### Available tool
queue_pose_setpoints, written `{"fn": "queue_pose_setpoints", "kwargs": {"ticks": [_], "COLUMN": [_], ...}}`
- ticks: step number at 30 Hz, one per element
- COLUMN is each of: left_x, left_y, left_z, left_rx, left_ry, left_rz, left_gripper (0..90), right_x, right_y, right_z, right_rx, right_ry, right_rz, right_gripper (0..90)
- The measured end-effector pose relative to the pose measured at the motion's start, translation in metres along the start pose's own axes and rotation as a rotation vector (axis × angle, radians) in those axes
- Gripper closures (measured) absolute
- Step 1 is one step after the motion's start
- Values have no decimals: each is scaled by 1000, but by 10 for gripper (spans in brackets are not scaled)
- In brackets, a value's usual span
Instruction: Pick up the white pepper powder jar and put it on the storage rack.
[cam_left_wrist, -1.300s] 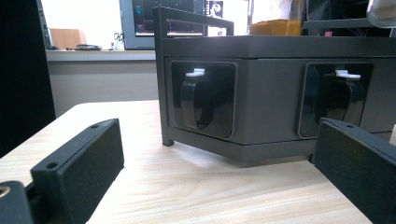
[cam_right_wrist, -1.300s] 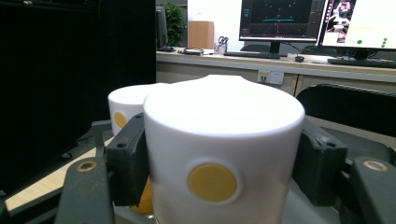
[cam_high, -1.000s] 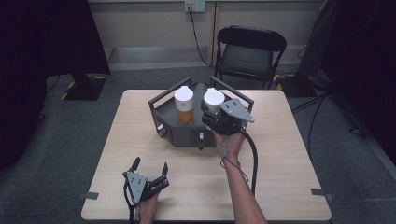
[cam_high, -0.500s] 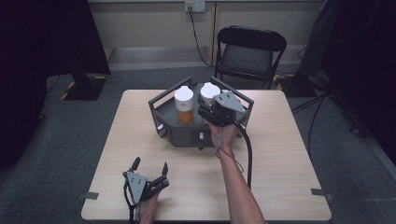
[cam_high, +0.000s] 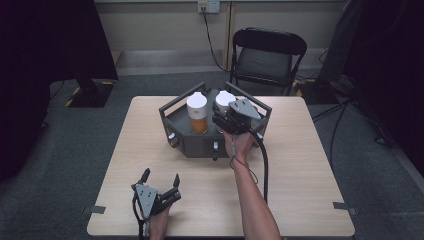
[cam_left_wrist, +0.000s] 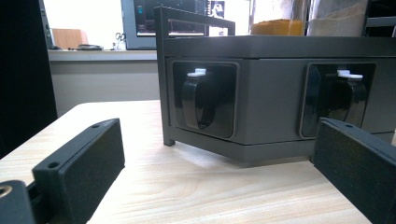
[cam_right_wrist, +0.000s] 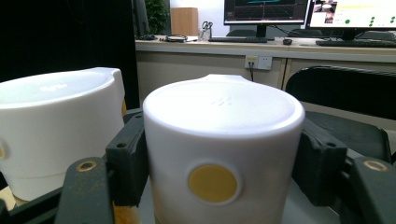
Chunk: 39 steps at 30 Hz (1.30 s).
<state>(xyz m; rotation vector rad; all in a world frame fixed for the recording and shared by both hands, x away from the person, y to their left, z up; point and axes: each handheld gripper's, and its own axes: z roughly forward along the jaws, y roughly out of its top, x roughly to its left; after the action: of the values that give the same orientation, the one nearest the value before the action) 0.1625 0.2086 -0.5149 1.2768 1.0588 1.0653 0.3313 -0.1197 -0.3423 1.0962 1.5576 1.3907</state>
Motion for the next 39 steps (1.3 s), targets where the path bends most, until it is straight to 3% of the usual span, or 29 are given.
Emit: {"fn": "queue_pose_setpoints", "kwargs": {"ticks": [5, 28, 33, 35, 39], "left_x": [0, 0, 1, 1, 1], "left_y": [0, 0, 0, 0, 0], "left_z": [0, 0, 0, 0, 0], "left_rx": [0, -1, -1, -1, -1], "left_ry": [0, -2, -3, -4, -4], "left_rz": [0, 0, -1, 0, 0], "left_gripper": [18, 16, 16, 16, 16], "right_x": [1, 0, -2, -1, -2], "right_y": [-3, -5, -7, -6, -10], "right_z": [-1, -1, -1, -2, -5], "right_rx": [-8, -14, -27, -23, -36], "right_ry": [0, -8, -20, -27, -25], "right_rz": [-21, -18, 17, 4, -11], "right_gripper": [303, 290, 101, 41, 0]}}
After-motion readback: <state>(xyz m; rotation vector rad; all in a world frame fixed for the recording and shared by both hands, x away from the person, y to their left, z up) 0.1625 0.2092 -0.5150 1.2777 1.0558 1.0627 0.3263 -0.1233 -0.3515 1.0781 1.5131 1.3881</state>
